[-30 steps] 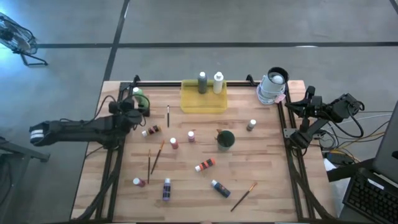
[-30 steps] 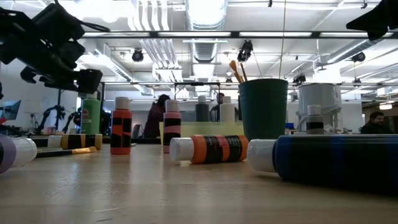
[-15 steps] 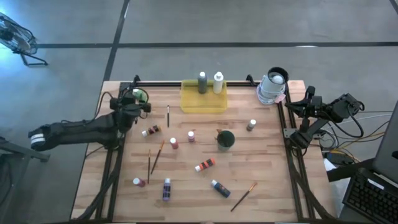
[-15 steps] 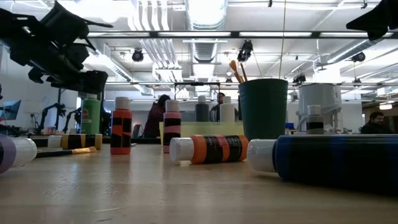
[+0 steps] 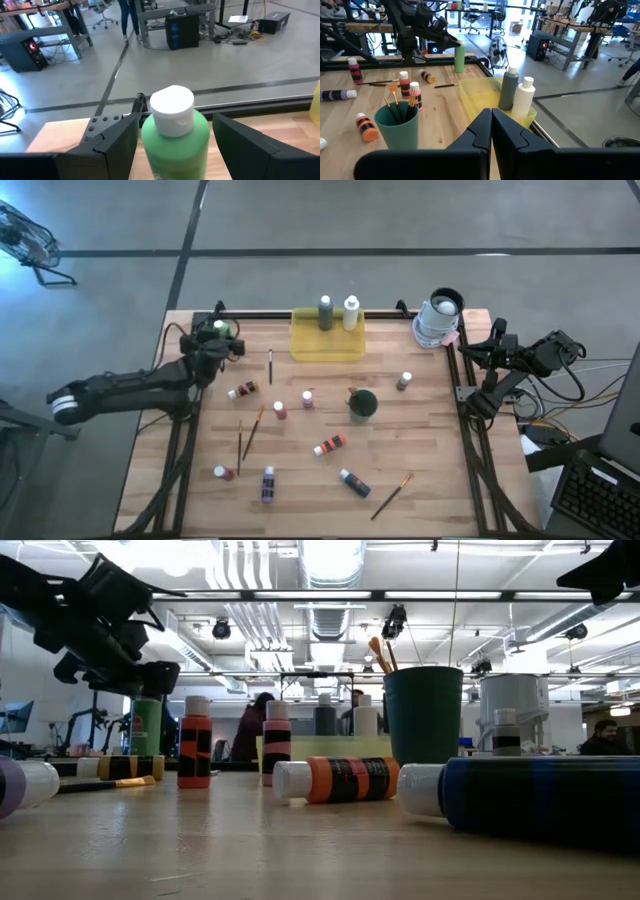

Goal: Pick & Place Paint Supplies
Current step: Put the green paint bottle into the yellow bin

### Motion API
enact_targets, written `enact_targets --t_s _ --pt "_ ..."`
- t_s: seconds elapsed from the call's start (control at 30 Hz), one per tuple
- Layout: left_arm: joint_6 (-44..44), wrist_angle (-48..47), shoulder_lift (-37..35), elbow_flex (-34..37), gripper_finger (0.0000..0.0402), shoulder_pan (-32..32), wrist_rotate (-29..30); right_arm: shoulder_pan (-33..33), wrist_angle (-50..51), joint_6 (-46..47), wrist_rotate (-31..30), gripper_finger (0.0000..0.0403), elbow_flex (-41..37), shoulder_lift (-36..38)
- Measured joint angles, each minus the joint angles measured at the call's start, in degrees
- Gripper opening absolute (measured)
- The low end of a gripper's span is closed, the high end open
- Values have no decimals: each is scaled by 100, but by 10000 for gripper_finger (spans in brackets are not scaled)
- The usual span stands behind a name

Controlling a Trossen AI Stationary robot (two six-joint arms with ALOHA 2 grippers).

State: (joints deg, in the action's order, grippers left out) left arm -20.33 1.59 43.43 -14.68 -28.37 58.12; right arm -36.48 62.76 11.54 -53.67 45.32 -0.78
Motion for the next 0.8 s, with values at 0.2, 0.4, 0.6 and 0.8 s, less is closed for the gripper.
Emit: enact_targets --t_s 0.2,0.4,0.6,0.8 --pt "-8 297 233 0 259 -190 -118 1 -1 1 0 8 0 0" --pt "-6 624 490 0 259 -313 -185 -1 -2 1 0 8 0 0" --pt "-10 815 658 0 259 -383 -181 0 -2 1 0 8 -1 0" --pt "-57 1026 668 0 259 -449 -172 1 -2 1 0 8 0 0"
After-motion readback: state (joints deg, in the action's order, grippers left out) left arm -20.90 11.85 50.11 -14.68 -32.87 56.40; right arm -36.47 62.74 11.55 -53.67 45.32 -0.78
